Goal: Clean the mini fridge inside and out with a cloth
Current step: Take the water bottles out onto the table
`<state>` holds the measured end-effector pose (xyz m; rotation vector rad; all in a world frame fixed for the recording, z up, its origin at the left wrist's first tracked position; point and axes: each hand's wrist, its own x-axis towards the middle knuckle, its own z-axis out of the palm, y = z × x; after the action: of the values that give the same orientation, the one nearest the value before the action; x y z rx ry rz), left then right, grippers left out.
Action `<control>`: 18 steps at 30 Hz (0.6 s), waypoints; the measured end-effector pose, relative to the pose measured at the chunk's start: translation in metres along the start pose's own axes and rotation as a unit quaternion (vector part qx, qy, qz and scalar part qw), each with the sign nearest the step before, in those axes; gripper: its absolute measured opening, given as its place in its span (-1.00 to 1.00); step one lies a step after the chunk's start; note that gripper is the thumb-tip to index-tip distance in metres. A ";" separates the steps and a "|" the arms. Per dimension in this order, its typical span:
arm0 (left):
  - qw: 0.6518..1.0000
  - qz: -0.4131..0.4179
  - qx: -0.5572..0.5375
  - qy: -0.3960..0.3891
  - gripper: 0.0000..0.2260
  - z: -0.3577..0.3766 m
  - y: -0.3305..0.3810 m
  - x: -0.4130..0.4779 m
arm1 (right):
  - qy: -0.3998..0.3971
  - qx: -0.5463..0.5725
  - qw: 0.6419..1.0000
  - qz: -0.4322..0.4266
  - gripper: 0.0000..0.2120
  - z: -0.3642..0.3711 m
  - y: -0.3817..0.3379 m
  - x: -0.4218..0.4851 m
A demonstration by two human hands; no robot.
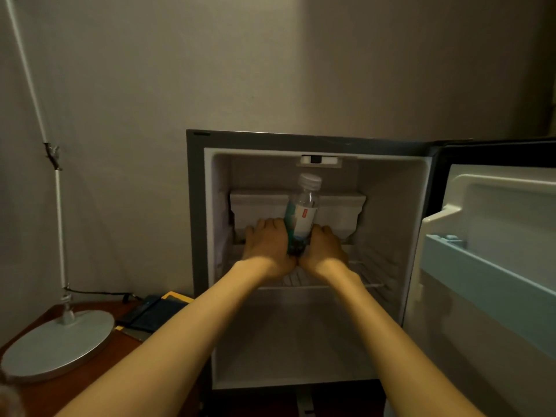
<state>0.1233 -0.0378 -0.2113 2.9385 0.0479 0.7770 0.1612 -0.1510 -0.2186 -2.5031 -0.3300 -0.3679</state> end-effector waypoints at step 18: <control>0.994 0.040 0.105 -0.015 -0.47 -0.052 -0.025 -0.157 | -0.050 -0.122 0.988 -0.078 -0.41 -0.010 -0.038 -0.146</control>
<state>-0.0391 -0.0171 -0.2465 3.1678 0.0102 0.7826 0.0114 -0.1486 -0.2398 -2.7502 -0.5532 -0.3632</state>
